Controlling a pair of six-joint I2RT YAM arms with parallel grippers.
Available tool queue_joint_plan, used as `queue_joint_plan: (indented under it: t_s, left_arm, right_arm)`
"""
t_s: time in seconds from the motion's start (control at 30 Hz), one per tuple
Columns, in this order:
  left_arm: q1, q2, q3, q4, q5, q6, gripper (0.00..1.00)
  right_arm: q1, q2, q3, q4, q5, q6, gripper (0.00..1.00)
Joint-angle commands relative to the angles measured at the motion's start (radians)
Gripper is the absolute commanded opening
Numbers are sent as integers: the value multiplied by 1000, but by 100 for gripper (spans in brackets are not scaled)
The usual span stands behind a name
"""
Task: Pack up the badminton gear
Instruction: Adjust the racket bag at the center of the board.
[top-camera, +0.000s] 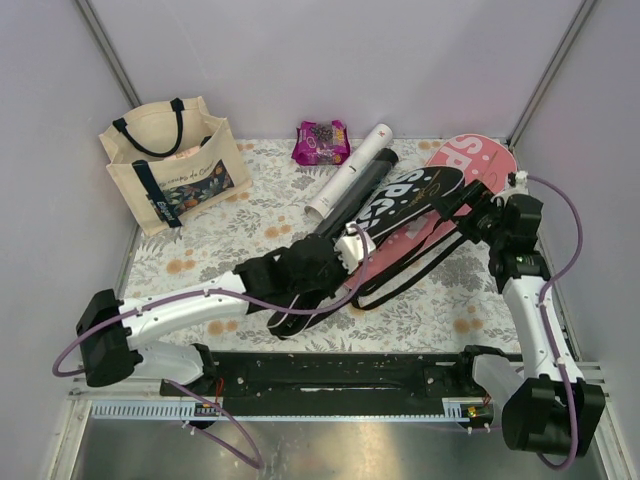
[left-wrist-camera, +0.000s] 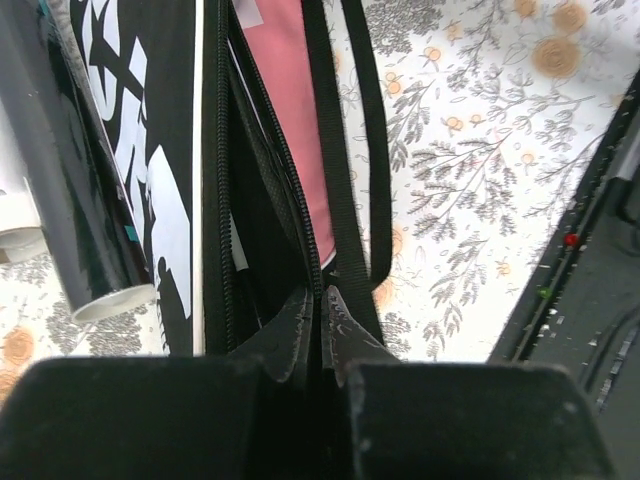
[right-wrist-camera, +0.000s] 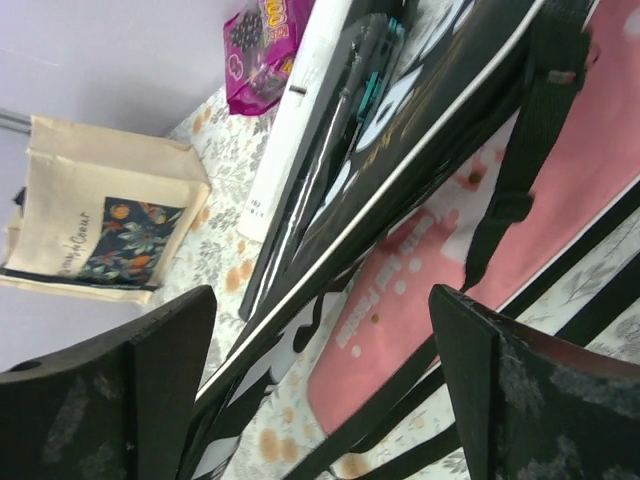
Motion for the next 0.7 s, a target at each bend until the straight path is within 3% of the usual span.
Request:
queue_joint_plan:
  t_s: [0.0,0.13,0.27,0.47,0.67]
  left_arm:
    - [38,-97,31,76,175,-112,0]
    - [72,-150,27,54,219,-167,0]
    - [80,-197,5,54,221,-190,0]
    - [83,-243,-56,96,253,-222,0]
    - [84,-282,-111,125,244,-241,0]
  right_arm:
    - [-17,33,151,-139,73,-255,93]
    - [-28,18,165,-114,142,-384,81]
    - [-68,30,157,-102,124,-357,69]
    - [-85,128,99,85,-174,-216,78]
    - [-85,260,3,384,-288,-16,77]
